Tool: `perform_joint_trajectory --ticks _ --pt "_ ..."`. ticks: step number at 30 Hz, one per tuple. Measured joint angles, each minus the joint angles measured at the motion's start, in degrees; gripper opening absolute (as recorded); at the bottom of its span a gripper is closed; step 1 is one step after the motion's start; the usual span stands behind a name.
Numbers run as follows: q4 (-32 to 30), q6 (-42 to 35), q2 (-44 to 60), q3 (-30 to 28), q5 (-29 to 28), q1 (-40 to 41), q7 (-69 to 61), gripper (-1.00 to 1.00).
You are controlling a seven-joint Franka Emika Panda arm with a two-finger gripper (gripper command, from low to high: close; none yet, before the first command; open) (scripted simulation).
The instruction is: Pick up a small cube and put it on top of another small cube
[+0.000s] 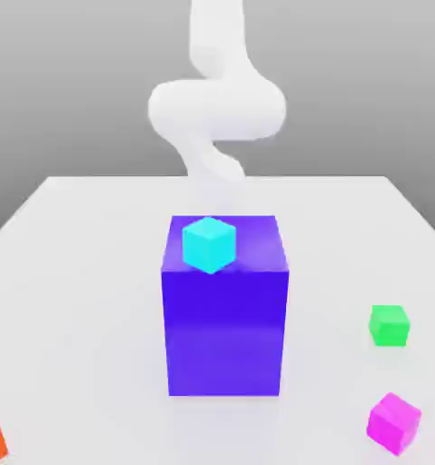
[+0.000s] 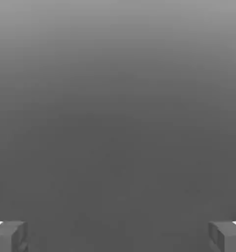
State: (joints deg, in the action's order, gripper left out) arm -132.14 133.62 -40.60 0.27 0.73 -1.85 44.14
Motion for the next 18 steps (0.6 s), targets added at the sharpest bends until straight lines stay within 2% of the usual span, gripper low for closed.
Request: perform_joint_trajectory --ticks 11,18 --pt "-1.6 8.0 23.2 2.9 2.3 -7.2 -6.9 0.0" --pt "-2.6 13.1 37.7 6.0 1.2 -11.2 -9.4 0.0"
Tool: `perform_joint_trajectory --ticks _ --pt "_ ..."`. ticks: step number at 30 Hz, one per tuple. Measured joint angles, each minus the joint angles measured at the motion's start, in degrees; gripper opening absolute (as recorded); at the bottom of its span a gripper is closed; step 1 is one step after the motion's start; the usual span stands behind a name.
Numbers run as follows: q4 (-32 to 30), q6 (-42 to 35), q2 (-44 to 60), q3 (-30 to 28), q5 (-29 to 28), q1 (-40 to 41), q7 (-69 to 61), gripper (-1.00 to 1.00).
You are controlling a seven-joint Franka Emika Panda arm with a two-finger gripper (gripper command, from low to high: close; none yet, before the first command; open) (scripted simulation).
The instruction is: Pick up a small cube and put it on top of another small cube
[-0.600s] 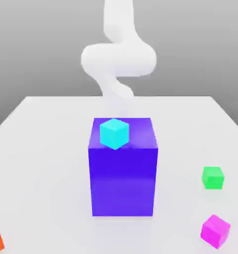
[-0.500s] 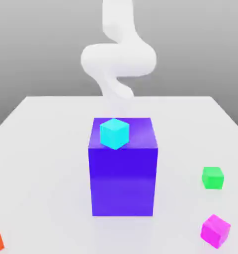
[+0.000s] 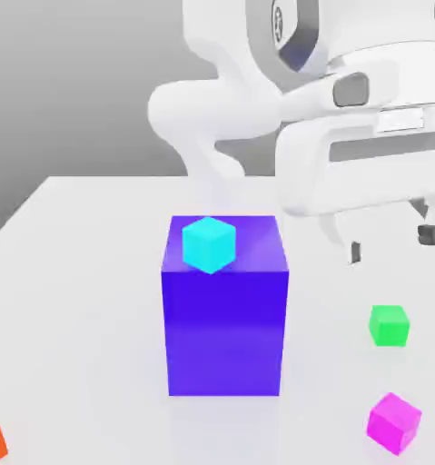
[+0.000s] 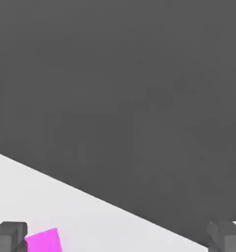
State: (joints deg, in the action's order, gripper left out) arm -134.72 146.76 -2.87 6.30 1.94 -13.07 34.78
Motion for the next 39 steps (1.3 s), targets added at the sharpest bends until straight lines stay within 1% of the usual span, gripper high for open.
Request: perform_joint_trajectory --ticks 8,14,15,22,27,32,35,37,39 --pt "-1.1 5.8 16.7 1.3 -5.4 -5.0 0.1 0.0" --pt "0.4 13.7 29.2 -1.0 -9.0 -8.3 1.8 0.0" --pt "0.7 14.6 30.4 -1.3 -9.2 -8.6 2.0 -1.0" --pt "0.6 14.5 30.3 -1.2 -9.3 -8.6 2.1 -1.0" --pt "-1.8 7.9 21.2 1.0 -7.0 -7.5 0.5 -1.0" --pt "-11.0 6.8 11.0 6.6 -3.3 -11.0 1.0 -1.0" --pt "-16.9 6.6 4.6 9.8 -0.5 -15.1 1.1 -1.0" --pt "-20.9 6.4 0.3 10.8 1.2 -19.1 1.2 -1.0" --pt "-23.5 7.4 -1.4 11.4 1.4 -20.2 2.0 -1.0"
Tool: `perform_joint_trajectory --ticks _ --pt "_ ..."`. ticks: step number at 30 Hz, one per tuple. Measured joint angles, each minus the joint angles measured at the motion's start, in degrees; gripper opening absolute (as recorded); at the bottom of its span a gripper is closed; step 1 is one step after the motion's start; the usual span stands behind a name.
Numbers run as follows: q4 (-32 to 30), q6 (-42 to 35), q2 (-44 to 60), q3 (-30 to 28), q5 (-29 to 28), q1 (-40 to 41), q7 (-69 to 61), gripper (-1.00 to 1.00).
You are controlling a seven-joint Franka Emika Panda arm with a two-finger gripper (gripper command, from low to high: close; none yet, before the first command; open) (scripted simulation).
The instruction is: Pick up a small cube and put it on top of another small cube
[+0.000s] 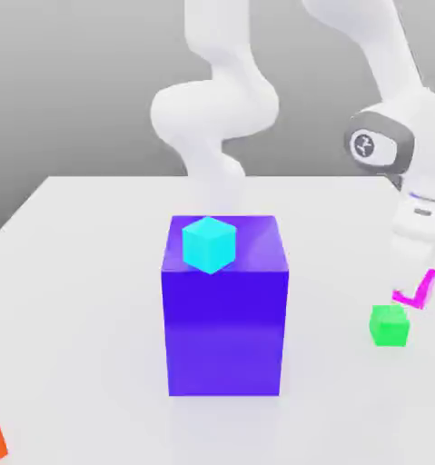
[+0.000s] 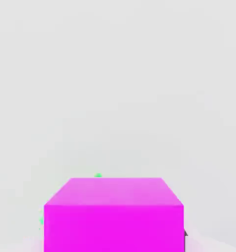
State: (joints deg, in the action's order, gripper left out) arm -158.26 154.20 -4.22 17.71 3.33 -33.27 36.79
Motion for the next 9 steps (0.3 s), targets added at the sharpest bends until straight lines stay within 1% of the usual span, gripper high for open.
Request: perform_joint_trajectory --ticks 2,5,6,9 --pt "-0.5 3.3 2.8 -0.1 -2.3 0.3 1.9 -1.0" --pt "-0.4 8.8 8.9 -1.7 -8.1 0.1 6.1 -1.0" --pt "-0.3 10.4 10.6 -2.6 -9.8 -0.6 7.3 1.0" --pt "-0.3 10.4 10.6 -2.6 -9.8 -0.6 7.3 1.0"
